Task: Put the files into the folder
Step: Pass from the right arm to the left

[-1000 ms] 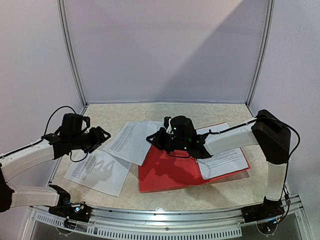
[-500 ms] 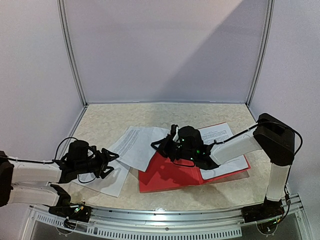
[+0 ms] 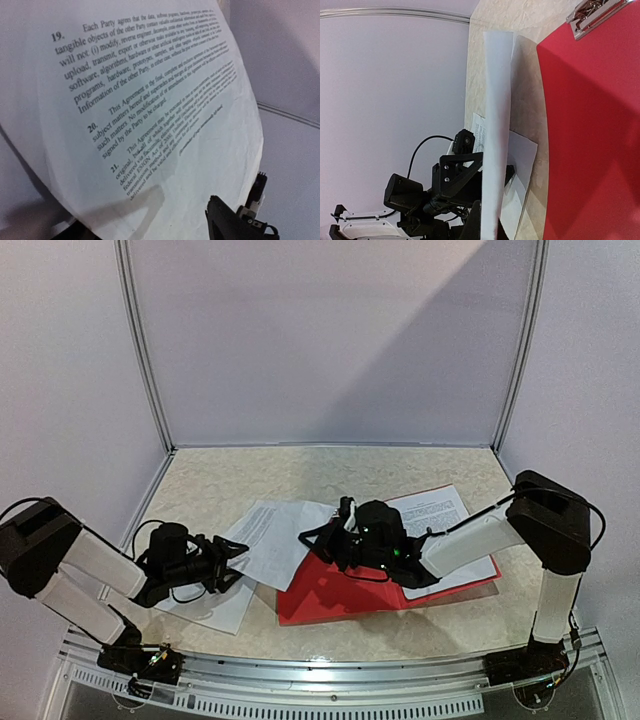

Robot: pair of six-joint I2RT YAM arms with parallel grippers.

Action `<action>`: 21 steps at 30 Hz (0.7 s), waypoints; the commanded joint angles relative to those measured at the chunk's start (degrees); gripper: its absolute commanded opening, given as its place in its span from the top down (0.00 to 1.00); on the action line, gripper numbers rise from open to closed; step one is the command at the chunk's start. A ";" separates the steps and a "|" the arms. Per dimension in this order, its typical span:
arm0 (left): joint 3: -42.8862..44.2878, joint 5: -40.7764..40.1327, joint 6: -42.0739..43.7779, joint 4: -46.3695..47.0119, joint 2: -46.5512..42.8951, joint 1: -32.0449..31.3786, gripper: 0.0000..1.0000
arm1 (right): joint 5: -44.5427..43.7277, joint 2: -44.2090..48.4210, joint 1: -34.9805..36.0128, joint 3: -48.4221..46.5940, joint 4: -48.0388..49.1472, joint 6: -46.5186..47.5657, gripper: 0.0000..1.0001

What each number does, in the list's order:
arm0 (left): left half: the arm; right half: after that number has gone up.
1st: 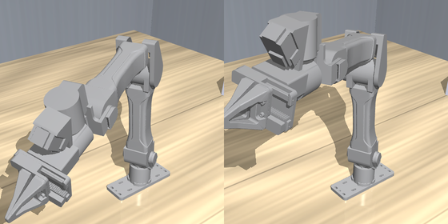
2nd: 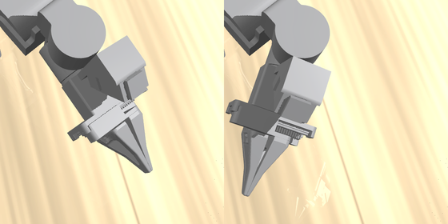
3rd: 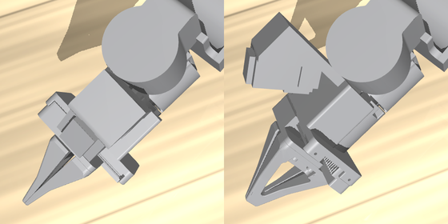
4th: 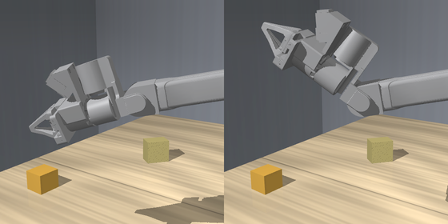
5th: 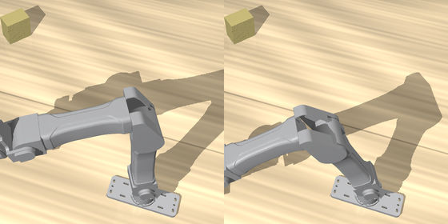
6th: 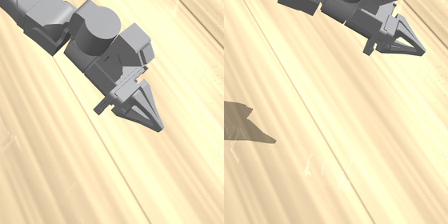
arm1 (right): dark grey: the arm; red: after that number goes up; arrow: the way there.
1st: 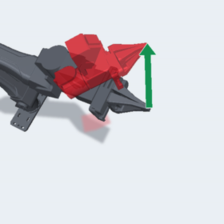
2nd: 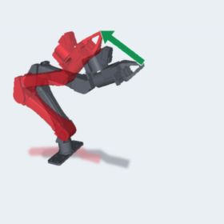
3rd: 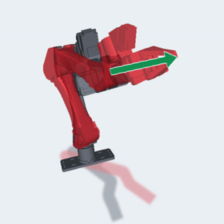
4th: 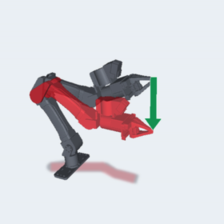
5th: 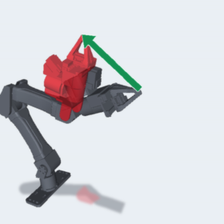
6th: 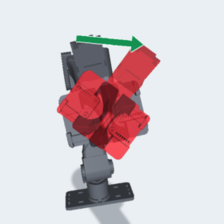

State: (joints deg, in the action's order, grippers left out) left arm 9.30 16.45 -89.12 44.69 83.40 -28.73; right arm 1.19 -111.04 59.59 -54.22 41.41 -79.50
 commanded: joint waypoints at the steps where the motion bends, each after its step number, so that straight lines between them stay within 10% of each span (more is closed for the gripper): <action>1: 0.07 0.44 -4.36 15.21 4.84 -0.72 0.40 | -0.16 2.65 0.73 2.12 -0.06 -0.75 1.00; 10: 9.73 -4.71 11.42 -3.06 -1.23 -0.64 0.98 | 2.74 5.40 2.27 3.22 -10.08 8.58 0.91; 21: 32.12 -13.98 50.13 -45.61 -17.35 -0.88 1.00 | -9.58 25.03 1.85 11.82 -28.39 43.42 0.44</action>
State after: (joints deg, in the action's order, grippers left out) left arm 33.58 5.78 -59.09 17.69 69.01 -29.02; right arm 1.50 -95.44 61.58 -42.06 22.24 -54.89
